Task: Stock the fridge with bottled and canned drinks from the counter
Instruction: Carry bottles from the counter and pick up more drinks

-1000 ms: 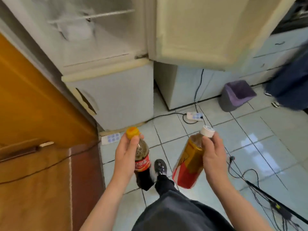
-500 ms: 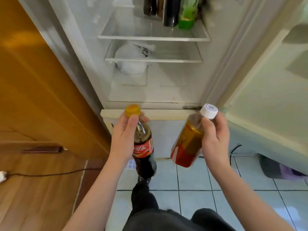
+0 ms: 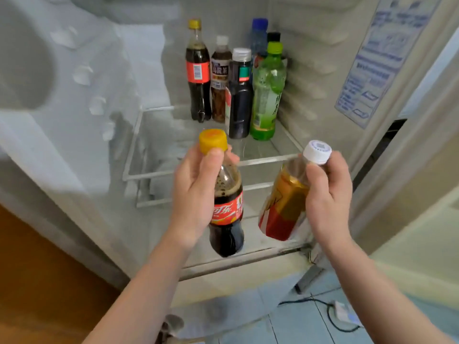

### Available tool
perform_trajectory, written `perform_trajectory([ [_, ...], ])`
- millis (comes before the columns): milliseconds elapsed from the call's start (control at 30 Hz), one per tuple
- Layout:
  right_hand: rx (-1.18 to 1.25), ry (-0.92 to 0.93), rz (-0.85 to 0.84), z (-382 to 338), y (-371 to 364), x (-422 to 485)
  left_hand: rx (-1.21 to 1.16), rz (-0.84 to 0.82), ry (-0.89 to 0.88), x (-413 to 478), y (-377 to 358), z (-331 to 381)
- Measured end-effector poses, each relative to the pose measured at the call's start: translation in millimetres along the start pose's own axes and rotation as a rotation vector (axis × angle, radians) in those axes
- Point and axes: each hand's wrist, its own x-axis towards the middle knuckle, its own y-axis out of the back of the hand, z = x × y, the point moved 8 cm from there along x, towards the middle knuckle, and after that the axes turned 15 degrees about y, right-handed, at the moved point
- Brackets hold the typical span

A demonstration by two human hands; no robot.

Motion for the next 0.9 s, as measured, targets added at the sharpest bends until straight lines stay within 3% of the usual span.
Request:
perform_trajectory([
  [333, -0.03, 0.097, 0.23, 26.3, -36.0, 110.7, -0.011, 0.104, -0.199, 113.5, -26.7, 57.0],
  [567, -0.153, 0.063, 0.155, 67.1, -58.5, 132.8, 0.018, 0.212, -0.161, 160.0, -44.0, 31.5],
  [700, -0.2, 0.086, 0.101, 85.5, -66.3, 135.9, 0.039, 0.278, -0.229, 170.4, -55.7, 24.9],
  [900, -0.192, 0.143, 0.157, 91.9, -72.9, 140.8, 0.186, 0.304, -0.326, 182.3, -66.3, 10.5],
])
